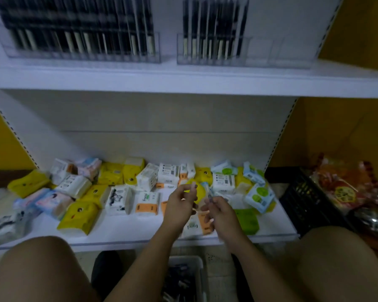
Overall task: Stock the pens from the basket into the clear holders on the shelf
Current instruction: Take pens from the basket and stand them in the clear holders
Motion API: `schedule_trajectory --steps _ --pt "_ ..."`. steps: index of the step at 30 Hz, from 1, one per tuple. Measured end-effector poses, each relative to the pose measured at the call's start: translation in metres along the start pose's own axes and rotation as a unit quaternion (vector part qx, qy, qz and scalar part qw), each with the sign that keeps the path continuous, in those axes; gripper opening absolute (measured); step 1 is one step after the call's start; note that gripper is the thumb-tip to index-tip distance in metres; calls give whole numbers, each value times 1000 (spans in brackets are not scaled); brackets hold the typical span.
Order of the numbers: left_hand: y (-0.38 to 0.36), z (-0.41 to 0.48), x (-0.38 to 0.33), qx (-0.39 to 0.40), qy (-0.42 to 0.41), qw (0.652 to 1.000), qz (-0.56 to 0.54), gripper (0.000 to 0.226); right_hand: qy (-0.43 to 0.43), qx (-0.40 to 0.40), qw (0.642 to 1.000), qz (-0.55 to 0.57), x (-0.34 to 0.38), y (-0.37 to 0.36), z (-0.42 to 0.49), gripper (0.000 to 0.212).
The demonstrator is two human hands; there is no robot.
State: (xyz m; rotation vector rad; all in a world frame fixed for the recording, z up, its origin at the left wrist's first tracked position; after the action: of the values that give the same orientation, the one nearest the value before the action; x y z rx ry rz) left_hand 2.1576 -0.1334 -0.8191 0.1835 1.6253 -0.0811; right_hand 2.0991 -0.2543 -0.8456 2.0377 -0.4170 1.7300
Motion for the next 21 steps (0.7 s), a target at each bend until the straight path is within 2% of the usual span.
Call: schedule_trajectory --steps 4,7,10,13,15,17,21 --pt "-9 4 -43 12 -14 999 -44 22 87 -38 995 -37 50 24 -1 26" --pt "-18 4 -87 40 -73 996 -28 18 149 -72 984 -64 90 42 -6 30" --pt "-27 -3 -134 74 -131 989 -12 11 180 -74 979 -54 132 55 -11 27" --pt "-29 -11 -178 82 -187 979 1 12 243 -104 960 -92 173 72 -19 20" --pt "-27 -16 -206 76 -224 972 14 20 262 -108 957 -60 197 80 -23 11" --pt "-25 -23 -234 76 -268 960 33 30 267 -103 958 -13 220 85 -25 12" --pt "-26 -34 -282 59 -326 942 50 23 306 -105 946 17 269 90 -31 19"
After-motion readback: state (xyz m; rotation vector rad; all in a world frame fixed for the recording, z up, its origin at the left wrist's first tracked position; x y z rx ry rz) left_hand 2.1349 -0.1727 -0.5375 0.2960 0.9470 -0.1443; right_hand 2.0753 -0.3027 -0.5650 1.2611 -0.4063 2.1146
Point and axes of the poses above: each hand's wrist, its own z-axis towards the middle knuckle, its own y-axis out of the back of the hand, x = y × z, the point moved 8 cm from there along z, towards the middle knuckle, and after that the axes turned 7 degrees about -x, right-handed, at the moved point
